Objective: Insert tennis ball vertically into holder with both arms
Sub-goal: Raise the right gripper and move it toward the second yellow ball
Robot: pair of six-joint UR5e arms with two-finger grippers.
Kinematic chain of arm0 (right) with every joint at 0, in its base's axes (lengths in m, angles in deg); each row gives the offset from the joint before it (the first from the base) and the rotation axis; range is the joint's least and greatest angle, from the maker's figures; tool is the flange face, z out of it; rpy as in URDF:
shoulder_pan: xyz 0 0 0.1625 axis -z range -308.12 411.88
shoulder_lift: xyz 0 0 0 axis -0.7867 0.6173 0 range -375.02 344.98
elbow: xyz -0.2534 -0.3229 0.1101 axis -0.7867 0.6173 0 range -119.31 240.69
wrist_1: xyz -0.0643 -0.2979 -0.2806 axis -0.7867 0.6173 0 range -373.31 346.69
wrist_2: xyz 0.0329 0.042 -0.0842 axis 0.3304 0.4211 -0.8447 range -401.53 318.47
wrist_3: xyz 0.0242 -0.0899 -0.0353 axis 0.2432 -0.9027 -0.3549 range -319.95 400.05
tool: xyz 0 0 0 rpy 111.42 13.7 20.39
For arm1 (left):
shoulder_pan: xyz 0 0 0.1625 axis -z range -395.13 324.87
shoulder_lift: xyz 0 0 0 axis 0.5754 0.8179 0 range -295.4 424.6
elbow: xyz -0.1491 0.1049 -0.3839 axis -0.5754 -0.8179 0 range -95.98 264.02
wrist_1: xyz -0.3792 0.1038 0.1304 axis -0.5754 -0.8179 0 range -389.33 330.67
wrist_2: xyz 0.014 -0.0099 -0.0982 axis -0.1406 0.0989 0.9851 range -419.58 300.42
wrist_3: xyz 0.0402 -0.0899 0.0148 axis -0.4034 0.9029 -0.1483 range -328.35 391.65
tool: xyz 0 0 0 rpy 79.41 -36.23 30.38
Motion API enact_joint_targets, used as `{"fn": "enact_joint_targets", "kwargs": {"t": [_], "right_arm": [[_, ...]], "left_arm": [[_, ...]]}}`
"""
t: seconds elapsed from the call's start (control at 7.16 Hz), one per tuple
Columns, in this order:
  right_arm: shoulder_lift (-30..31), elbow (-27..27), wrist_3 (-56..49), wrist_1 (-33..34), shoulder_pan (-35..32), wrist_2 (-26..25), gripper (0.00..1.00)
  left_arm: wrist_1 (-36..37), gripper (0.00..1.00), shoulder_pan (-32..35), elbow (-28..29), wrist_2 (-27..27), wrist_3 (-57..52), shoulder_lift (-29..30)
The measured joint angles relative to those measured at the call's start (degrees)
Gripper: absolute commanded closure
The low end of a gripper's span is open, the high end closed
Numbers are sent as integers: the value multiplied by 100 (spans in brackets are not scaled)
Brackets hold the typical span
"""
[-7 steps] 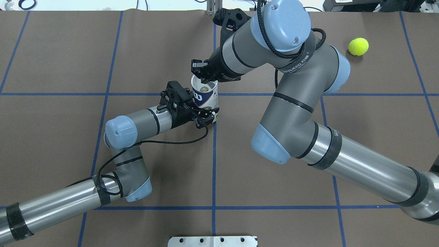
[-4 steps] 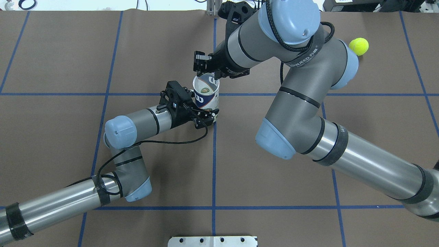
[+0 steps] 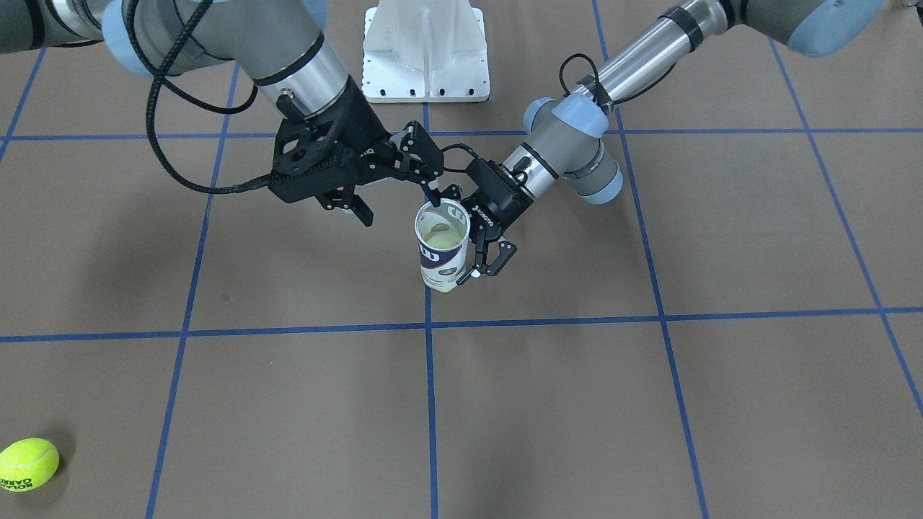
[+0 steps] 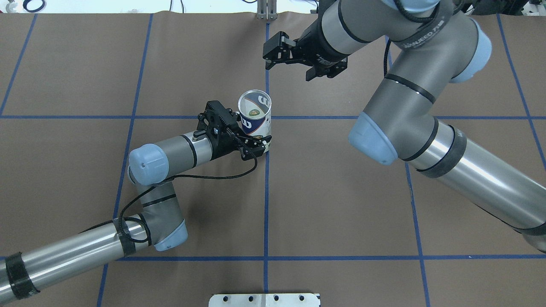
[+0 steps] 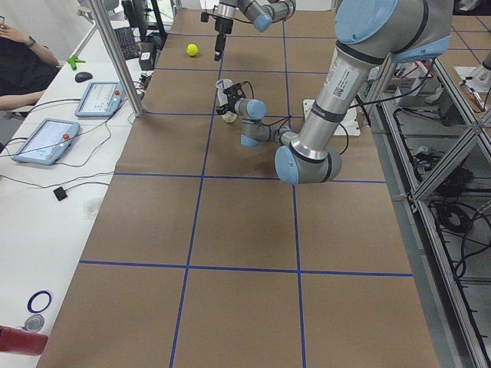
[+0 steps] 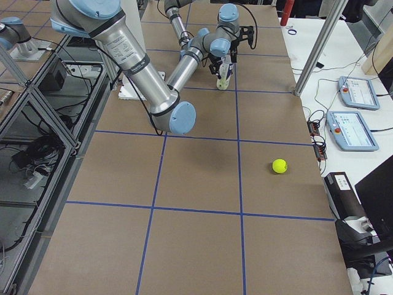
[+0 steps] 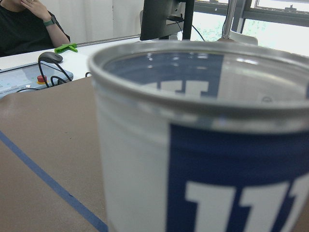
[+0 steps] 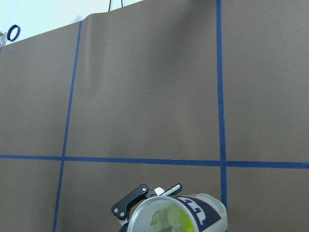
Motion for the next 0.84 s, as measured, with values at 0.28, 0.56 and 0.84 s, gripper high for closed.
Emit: {"fn": "enact_joint_targets", "kwargs": {"t": [0.28,0.56,0.84], "right_arm": [[216,-60,-122,132,-330,218,0],[492,-61,-429,181,-568,262,0],[842,-9,-1111,303,-995,276,0]], "left_arm": [[0,1,-10,-39,-3,0,-26],[-6,1,-28,-49,-3,1,-39],[-9,1,-34,-54,-4,0,-44]]}}
